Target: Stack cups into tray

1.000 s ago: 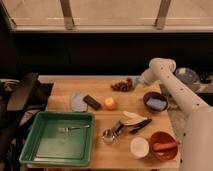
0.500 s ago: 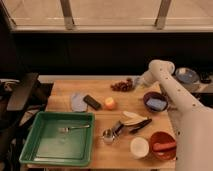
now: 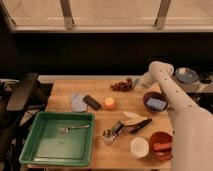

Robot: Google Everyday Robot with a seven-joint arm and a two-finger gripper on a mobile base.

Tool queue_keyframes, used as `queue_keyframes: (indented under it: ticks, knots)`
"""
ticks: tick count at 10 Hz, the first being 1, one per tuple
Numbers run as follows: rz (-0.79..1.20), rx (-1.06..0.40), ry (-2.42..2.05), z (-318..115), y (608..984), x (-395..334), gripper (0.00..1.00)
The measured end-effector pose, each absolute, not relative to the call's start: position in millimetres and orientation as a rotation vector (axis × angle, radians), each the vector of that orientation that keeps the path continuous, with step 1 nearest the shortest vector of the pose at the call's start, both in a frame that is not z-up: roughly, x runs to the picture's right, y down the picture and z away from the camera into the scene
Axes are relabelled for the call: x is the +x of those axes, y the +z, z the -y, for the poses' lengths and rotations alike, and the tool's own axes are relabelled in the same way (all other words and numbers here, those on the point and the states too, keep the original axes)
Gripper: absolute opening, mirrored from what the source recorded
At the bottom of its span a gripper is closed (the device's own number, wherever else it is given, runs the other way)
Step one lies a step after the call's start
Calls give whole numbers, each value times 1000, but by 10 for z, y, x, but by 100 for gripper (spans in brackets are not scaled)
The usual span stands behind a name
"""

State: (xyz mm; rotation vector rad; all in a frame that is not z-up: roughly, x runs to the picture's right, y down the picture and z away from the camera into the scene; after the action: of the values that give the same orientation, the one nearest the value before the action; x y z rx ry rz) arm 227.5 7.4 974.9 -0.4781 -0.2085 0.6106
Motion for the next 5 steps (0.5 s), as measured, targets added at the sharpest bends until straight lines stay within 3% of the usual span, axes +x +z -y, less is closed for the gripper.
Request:
queue_keyframes:
  ticks: [2,5]
  knots:
    - [199,-451,583,-22,9645,2241,0]
    - [200,-389,531,223,9212,2172,0]
